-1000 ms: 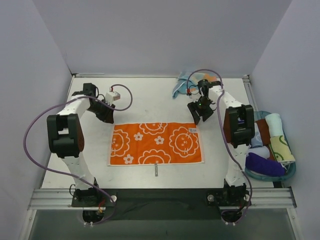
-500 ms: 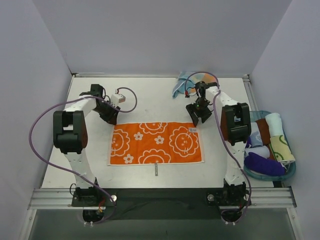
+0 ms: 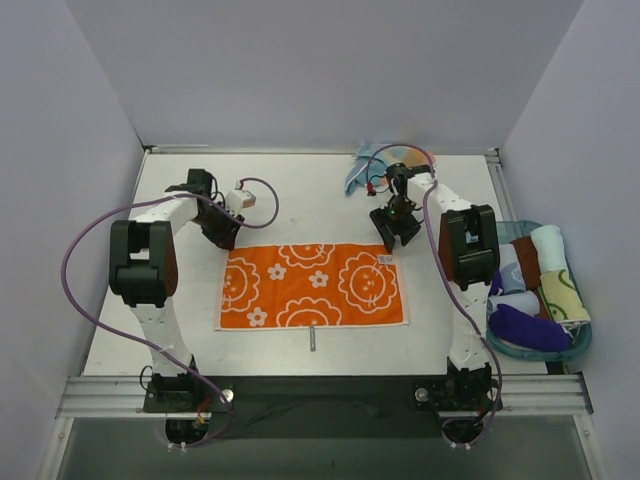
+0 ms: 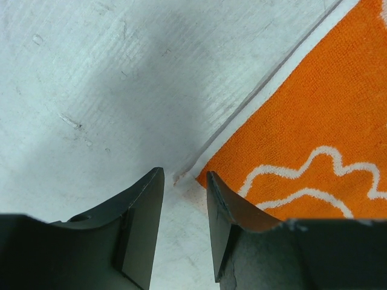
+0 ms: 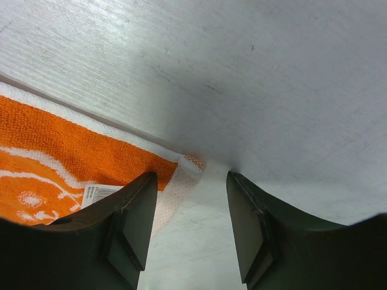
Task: Roll the towels
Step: Flatten the towel
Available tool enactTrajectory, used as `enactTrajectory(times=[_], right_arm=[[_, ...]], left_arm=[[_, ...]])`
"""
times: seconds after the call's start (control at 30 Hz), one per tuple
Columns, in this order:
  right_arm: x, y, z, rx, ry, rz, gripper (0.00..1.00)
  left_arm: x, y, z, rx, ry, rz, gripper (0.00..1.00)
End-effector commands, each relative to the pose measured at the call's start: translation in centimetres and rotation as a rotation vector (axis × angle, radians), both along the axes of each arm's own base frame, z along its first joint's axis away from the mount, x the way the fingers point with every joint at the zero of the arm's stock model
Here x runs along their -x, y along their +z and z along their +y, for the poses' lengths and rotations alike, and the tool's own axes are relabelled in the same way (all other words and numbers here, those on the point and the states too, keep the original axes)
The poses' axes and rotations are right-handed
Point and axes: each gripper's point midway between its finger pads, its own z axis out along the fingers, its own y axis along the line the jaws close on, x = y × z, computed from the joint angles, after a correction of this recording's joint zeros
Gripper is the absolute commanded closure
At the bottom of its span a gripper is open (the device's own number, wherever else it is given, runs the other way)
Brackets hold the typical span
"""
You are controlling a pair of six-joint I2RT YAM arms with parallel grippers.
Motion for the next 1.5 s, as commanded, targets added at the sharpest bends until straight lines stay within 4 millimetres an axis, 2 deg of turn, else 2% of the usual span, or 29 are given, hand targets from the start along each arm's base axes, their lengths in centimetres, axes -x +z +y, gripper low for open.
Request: enactTrajectory(times=[0.0, 0.23, 0.47, 0.6, 0.83, 0.97, 1.03, 1.13, 1.27, 1.47], right_arm=[[-0.3, 1.8, 0.4, -0.007, -0.003, -0.033, 0.50], [-1.0, 2.8, 0.9, -0.016, -0.003, -0.070, 0.50], [-1.7, 3.4, 1.6, -0.024, 0.004, -0.097, 0.49], [-1.5, 2.8, 1.7, -0.011, 0.014, -0.084, 0.52], [-0.4, 1.7, 0.6, 0.024, 0.015, -0.047, 0.57], [-0.2, 1.2, 0.0, 0.026, 0.008, -0.031, 0.65], [-0.1, 1.1, 0.1, 0.023, 0.011, -0.026, 0.66], [-0.2, 1.1, 0.2, 0.021, 0.016, -0.029, 0.76], [-0.9, 1.5, 0.1, 0.022, 0.015, -0.050, 1.00], [-2.6, 3.2, -0.5, 0.015, -0.002, -0.109, 1.00]], left_arm=[[-0.3, -0.4, 0.1, -0.019, -0.017, -0.017, 0.55], [0.6, -1.3, -0.1, -0.023, -0.032, 0.010, 0.64], [0.5, -1.4, -0.1, -0.028, -0.035, 0.009, 0.75], [0.2, -1.2, -0.2, -0.024, -0.033, 0.005, 0.80], [0.2, -1.3, -0.3, -0.019, -0.031, 0.008, 0.81], [0.6, -1.5, -0.2, -0.017, -0.029, 0.017, 0.82], [0.7, -1.6, -0.2, -0.018, -0.029, 0.020, 0.84], [0.9, -1.8, -0.4, -0.009, -0.030, 0.038, 0.88], [0.2, -1.2, -1.1, 0.034, -0.018, 0.046, 1.00], [-1.4, 0.2, -1.2, 0.100, 0.016, 0.037, 1.00]])
